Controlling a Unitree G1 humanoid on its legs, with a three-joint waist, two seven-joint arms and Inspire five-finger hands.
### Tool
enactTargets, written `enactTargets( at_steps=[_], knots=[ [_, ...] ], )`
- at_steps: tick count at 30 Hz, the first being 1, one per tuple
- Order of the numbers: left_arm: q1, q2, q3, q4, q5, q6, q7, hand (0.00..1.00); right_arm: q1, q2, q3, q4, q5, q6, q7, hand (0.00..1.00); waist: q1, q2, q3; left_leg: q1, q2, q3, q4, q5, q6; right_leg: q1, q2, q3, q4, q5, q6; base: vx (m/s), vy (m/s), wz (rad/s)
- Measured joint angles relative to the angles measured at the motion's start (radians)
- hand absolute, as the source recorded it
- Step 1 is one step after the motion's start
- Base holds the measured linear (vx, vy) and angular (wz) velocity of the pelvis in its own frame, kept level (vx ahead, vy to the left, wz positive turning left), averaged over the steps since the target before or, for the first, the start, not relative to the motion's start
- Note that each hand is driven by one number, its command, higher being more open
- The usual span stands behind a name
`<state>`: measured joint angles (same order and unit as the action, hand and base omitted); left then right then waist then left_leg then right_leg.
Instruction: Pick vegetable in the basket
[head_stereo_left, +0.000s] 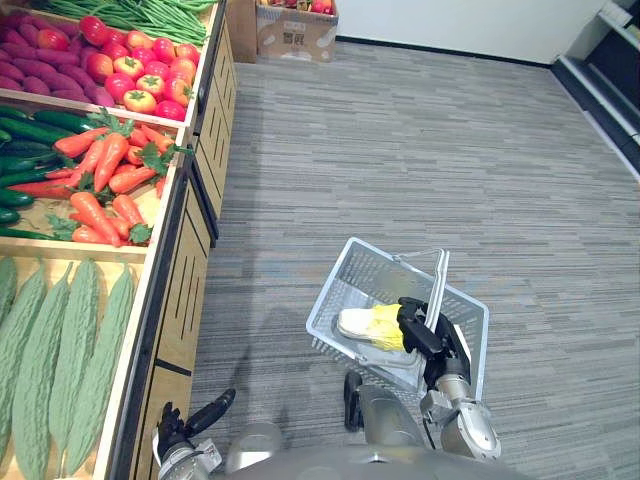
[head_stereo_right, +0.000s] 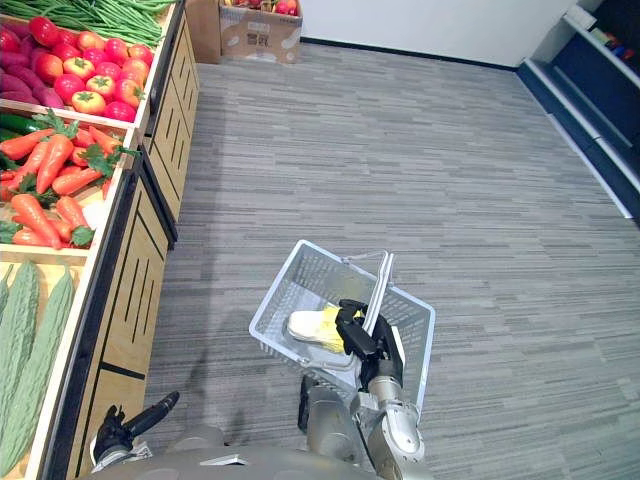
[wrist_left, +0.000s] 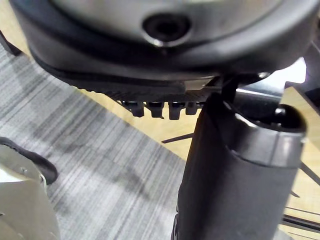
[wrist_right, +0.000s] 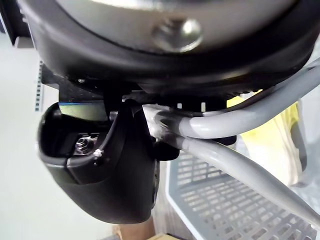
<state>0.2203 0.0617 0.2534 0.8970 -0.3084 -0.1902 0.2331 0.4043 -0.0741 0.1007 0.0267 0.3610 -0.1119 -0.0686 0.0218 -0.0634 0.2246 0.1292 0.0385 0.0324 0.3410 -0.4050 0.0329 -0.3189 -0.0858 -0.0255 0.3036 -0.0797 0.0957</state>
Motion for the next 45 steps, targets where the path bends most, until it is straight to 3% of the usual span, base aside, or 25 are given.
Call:
enactTargets(
  at_steps=[1, 3, 4, 5, 6, 8, 11, 12, 13, 14, 15, 16, 17, 18, 19, 22, 24, 25, 26, 27, 28, 29, 32, 38, 45],
  knots=[
    [0.004, 0.0, -0.003, 0.005, 0.0, 0.0, 0.002, 1.0, -0.001, 0.0, 0.0, 0.0, 0.0, 0.0, -0.003, 0.0, 0.0, 0.0, 0.001, 0.017, 0.002, -0.001, -0.013, -0.003, -0.007, 0.0, 0.002, 0.0, -0.045, 0.021, 0.003, 0.46, -0.199, 0.21],
    [0.005, 0.003, -0.006, 0.045, 0.001, 0.002, 0.006, 1.0, -0.003, -0.002, -0.004, 0.0, 0.001, 0.0, -0.013, 0.0, -0.007, -0.001, -0.004, 0.084, 0.021, -0.033, -0.062, -0.012, -0.044, 0.012, 0.013, 0.001, -0.061, 0.197, -0.018, 0.42, -0.223, 0.29],
    [-0.003, -0.003, -0.008, 0.052, 0.0, 0.006, 0.007, 1.0, -0.009, -0.005, -0.009, 0.0, 0.001, 0.001, -0.015, 0.0, -0.004, 0.014, -0.003, 0.088, 0.035, -0.04, -0.068, -0.012, -0.05, 0.008, 0.025, -0.005, -0.043, 0.187, -0.026, 0.39, -0.227, 0.22],
    [-0.025, -0.012, -0.01, 0.06, 0.001, 0.016, 0.0, 1.0, -0.019, -0.001, -0.018, -0.011, 0.002, 0.001, -0.023, 0.0, -0.007, 0.027, -0.002, 0.086, 0.052, -0.058, -0.089, 0.018, -0.084, -0.03, 0.033, -0.018, 0.036, 0.133, -0.047, 0.36, -0.232, 0.15],
    [-0.032, -0.015, -0.01, 0.06, 0.004, 0.016, -0.001, 1.0, -0.024, 0.0, -0.023, -0.023, 0.003, 0.002, -0.026, 0.0, -0.022, 0.034, -0.003, 0.088, 0.065, -0.087, -0.098, 0.037, -0.093, -0.053, 0.035, -0.035, 0.105, 0.079, -0.061, 0.35, -0.236, 0.28],
    [-0.038, -0.017, -0.01, 0.058, 0.004, 0.015, 0.0, 1.0, -0.026, 0.001, -0.031, -0.038, 0.003, 0.002, -0.026, 0.0, -0.049, 0.041, -0.006, 0.089, 0.092, -0.126, -0.082, 0.058, -0.104, -0.052, 0.035, -0.078, 0.171, 0.011, -0.079, 0.35, -0.243, 0.48],
    [-0.058, -0.02, -0.009, 0.059, 0.001, 0.014, 0.005, 1.0, -0.02, 0.001, -0.053, -0.047, 0.008, 0.002, -0.026, 0.0, -0.058, 0.039, -0.008, 0.068, 0.118, -0.161, 0.002, 0.104, -0.131, -0.017, 0.047, -0.115, 0.198, -0.049, -0.1, 0.34, -0.24, 0.34],
    [-0.066, -0.023, -0.009, 0.057, 0.001, 0.014, 0.005, 1.0, -0.02, 0.001, -0.059, -0.047, 0.008, 0.002, -0.026, 0.0, -0.057, 0.039, -0.009, 0.04, 0.128, -0.166, 0.077, 0.131, -0.16, 0.013, 0.056, -0.132, 0.181, -0.066, -0.107, 0.29, -0.192, 0.25],
    [-0.068, -0.024, -0.01, 0.054, 0.0, 0.013, 0.005, 1.0, -0.018, 0.001, -0.058, -0.047, 0.01, 0.002, -0.026, 0.0, -0.056, 0.039, -0.01, -0.001, 0.131, -0.162, 0.171, 0.174, -0.186, 0.047, 0.067, -0.143, 0.153, -0.077, -0.116, 0.33, -0.229, 0.16],
    [-0.067, -0.025, -0.01, 0.054, -0.002, 0.013, 0.006, 1.0, -0.016, 0.001, -0.055, -0.047, 0.01, 0.002, -0.026, 0.0, -0.053, 0.038, -0.011, -0.031, 0.137, -0.148, 0.249, 0.223, -0.19, 0.077, 0.077, -0.145, 0.131, -0.081, -0.123, 0.35, -0.235, 0.05],
    [-0.066, -0.026, -0.008, 0.054, -0.013, 0.013, 0.008, 1.0, -0.004, 0.001, -0.051, -0.047, 0.01, 0.002, -0.026, 0.0, -0.053, 0.038, -0.011, -0.072, 0.153, -0.113, 0.356, 0.32, -0.2, 0.125, 0.088, -0.148, 0.095, -0.088, -0.133, 0.29, -0.203, -0.03],
    [-0.066, -0.025, -0.008, 0.053, -0.018, 0.013, 0.009, 1.0, -0.001, 0.001, -0.049, -0.047, 0.01, 0.002, -0.026, 0.0, -0.051, 0.037, -0.011, -0.089, 0.164, -0.089, 0.41, 0.38, -0.192, 0.154, 0.091, -0.148, 0.075, -0.091, -0.138, 0.31, -0.18, 0.0],
    [-0.064, -0.024, -0.01, 0.041, -0.022, 0.011, 0.01, 1.0, 0.008, 0.001, -0.051, -0.046, 0.012, 0.001, -0.027, 0.0, -0.047, 0.035, -0.011, -0.132, 0.201, -0.036, 0.528, 0.382, -0.17, 0.209, 0.097, -0.144, 0.038, -0.096, -0.147, 0.22, -0.118, -0.03],
    [-0.063, -0.025, -0.011, 0.034, -0.023, 0.011, 0.01, 1.0, 0.009, 0.001, -0.052, -0.043, 0.015, 0.002, -0.029, 0.0, -0.047, 0.035, -0.011, -0.159, 0.22, 0.001, 0.585, 0.34, -0.148, 0.232, 0.103, -0.138, 0.024, -0.097, -0.148, 0.27, -0.121, -0.08],
    [-0.063, -0.024, -0.009, 0.023, -0.037, 0.007, 0.009, 1.0, 0.017, 0.004, -0.054, -0.043, 0.018, 0.002, -0.034, 0.0, -0.043, 0.032, -0.008, -0.208, 0.249, 0.067, 0.675, 0.249, -0.099, 0.293, 0.108, -0.13, -0.012, -0.101, -0.154, 0.24, -0.078, -0.08],
    [-0.064, -0.024, -0.007, -0.006, -0.04, -0.004, 0.006, 1.0, 0.037, 0.012, -0.064, -0.043, 0.018, 0.001, -0.042, 0.0, -0.019, 0.025, -0.006, -0.307, 0.244, 0.125, 0.638, 0.133, -0.078, 0.397, 0.104, -0.101, -0.087, -0.11, -0.153, 0.27, 0.029, -0.12],
    [-0.065, -0.017, -0.008, -0.027, -0.039, -0.007, 0.003, 1.0, 0.04, 0.019, -0.073, -0.043, 0.018, 0.001, -0.046, 0.0, -0.002, 0.008, 0.002, -0.357, 0.199, 0.129, 0.464, 0.108, -0.082, 0.422, 0.066, -0.091, -0.077, -0.139, -0.115, 0.18, 0.131, -0.14],
    [-0.065, -0.016, -0.008, -0.032, -0.039, -0.007, 0.003, 1.0, 0.043, 0.022, -0.077, -0.043, 0.018, 0.0, -0.046, 0.0, 0.0, 0.006, 0.002, -0.368, 0.181, 0.124, 0.38, 0.111, -0.084, 0.427, 0.051, -0.091, -0.069, -0.153, -0.1, 0.18, 0.211, -0.06],
    [-0.061, -0.018, -0.011, -0.03, -0.038, -0.007, 0.003, 1.0, 0.051, 0.02, -0.085, -0.045, 0.018, -0.002, -0.046, 0.0, 0.001, 0.007, 0.002, -0.369, 0.144, 0.099, 0.178, 0.153, -0.095, 0.427, 0.027, -0.085, -0.039, -0.19, -0.072, 0.21, 0.289, -0.18],
    [-0.056, -0.018, -0.002, -0.014, -0.042, -0.003, 0.001, 1.0, 0.053, 0.028, -0.084, -0.026, 0.017, 0.001, -0.047, 0.0, 0.009, -0.001, -0.001, -0.328, 0.102, 0.104, 0.103, 0.252, -0.113, 0.439, -0.001, -0.058, -0.011, -0.222, -0.042, 0.23, 0.283, -0.1],
    [-0.055, -0.004, -0.004, -0.002, -0.037, -0.003, 0.004, 1.0, 0.064, 0.038, -0.077, -0.025, 0.017, 0.007, -0.047, 0.0, 0.006, -0.012, -0.007, -0.31, 0.074, 0.109, 0.071, 0.257, -0.107, 0.444, -0.021, -0.053, -0.017, -0.222, -0.04, 0.27, 0.23, 0.06],
    [-0.054, 0.008, -0.003, -0.004, -0.037, -0.005, 0.007, 1.0, 0.08, 0.04, -0.069, -0.036, 0.017, 0.006, -0.04, 0.0, 0.003, -0.026, -0.018, -0.313, 0.049, 0.121, 0.066, 0.264, -0.082, 0.452, -0.045, -0.052, -0.047, -0.208, -0.02, 0.27, 0.154, 0.16],
    [-0.052, 0.007, -0.002, 0.003, -0.034, -0.001, 0.004, 1.0, 0.075, 0.04, -0.067, -0.034, 0.006, 0.007, -0.025, 0.0, 0.015, -0.019, -0.013, -0.315, 0.043, 0.133, 0.092, 0.246, -0.053, 0.494, -0.049, -0.048, -0.133, -0.148, -0.011, 0.24, 0.139, -0.05],
    [-0.021, 0.005, -0.002, 0.007, 0.004, 0.001, -0.002, 1.0, 0.07, 0.039, -0.052, -0.029, 0.001, 0.006, -0.01, 0.0, 0.03, -0.017, -0.034, -0.29, 0.059, 0.185, 0.035, 0.248, -0.056, 0.475, -0.052, 0.013, -0.182, -0.098, 0.031, 0.1, 0.035, -0.3],
    [-0.014, 0.002, -0.003, -0.025, 0.0, -0.002, -0.001, 1.0, 0.037, 0.034, -0.004, -0.011, -0.001, 0.006, -0.007, 0.0, 0.056, -0.031, -0.049, -0.294, 0.104, 0.279, 0.025, 0.219, -0.066, 0.386, -0.033, 0.114, -0.179, -0.053, 0.04, -0.04, 0.043, -0.56]
  ],
)
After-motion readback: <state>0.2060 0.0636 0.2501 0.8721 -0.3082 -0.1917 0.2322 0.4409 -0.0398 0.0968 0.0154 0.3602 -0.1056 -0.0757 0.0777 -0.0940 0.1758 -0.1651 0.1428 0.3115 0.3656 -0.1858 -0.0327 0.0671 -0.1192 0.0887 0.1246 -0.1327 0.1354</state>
